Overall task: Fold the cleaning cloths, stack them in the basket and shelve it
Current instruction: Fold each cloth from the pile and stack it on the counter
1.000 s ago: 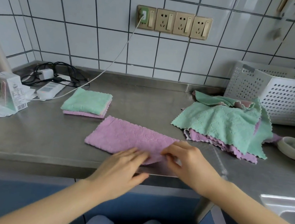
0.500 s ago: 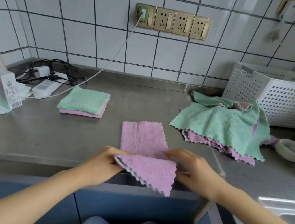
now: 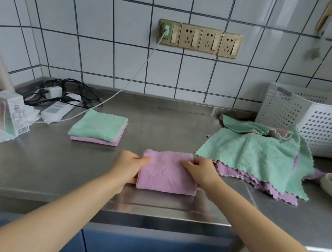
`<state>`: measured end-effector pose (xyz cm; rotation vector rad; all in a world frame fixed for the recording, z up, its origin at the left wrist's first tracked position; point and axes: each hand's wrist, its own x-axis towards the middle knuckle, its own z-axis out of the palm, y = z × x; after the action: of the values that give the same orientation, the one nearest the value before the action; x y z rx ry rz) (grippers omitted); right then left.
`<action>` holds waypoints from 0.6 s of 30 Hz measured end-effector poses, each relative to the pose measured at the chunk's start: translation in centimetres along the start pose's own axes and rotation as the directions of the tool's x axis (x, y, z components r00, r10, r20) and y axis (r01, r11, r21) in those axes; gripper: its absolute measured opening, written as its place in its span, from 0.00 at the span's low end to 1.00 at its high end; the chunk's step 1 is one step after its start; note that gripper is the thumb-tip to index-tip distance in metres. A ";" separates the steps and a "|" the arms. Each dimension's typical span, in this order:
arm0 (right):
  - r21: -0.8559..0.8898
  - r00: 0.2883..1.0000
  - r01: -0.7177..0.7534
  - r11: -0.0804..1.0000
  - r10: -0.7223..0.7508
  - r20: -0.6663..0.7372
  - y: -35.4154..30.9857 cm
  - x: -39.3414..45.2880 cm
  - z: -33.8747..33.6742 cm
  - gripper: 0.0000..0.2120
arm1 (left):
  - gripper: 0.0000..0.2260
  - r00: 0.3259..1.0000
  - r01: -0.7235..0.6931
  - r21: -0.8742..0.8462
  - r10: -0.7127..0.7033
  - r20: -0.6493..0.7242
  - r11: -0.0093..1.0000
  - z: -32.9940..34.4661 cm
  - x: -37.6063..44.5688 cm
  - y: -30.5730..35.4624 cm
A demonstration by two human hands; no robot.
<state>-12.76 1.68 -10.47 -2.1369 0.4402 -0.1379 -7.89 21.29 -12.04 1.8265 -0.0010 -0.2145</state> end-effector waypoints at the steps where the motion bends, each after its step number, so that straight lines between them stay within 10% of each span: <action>1: -0.063 1.000 0.005 0.998 -0.007 -0.019 0.1 0.6 0.4 0.14 | 0.14 1.000 0.000 0.046 0.001 -0.016 0.999 0.1 0.3 -0.4; 7: -0.260 0.975 0.111 0.959 -0.156 -0.156 -0.7 1.2 1.5 0.15 | 0.13 0.960 -0.211 0.290 0.253 -0.116 0.934 0.7 0.5 -1.4; 18: -0.447 0.988 0.015 0.894 -0.081 -0.128 -0.5 2.2 2.3 0.14 | 0.06 0.945 -0.173 0.545 0.295 -0.143 0.820 1.4 1.5 -0.7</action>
<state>-9.97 2.95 -11.56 -2.6031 0.5432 -0.2402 -6.75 19.93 -13.30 2.3714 -0.1431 0.1920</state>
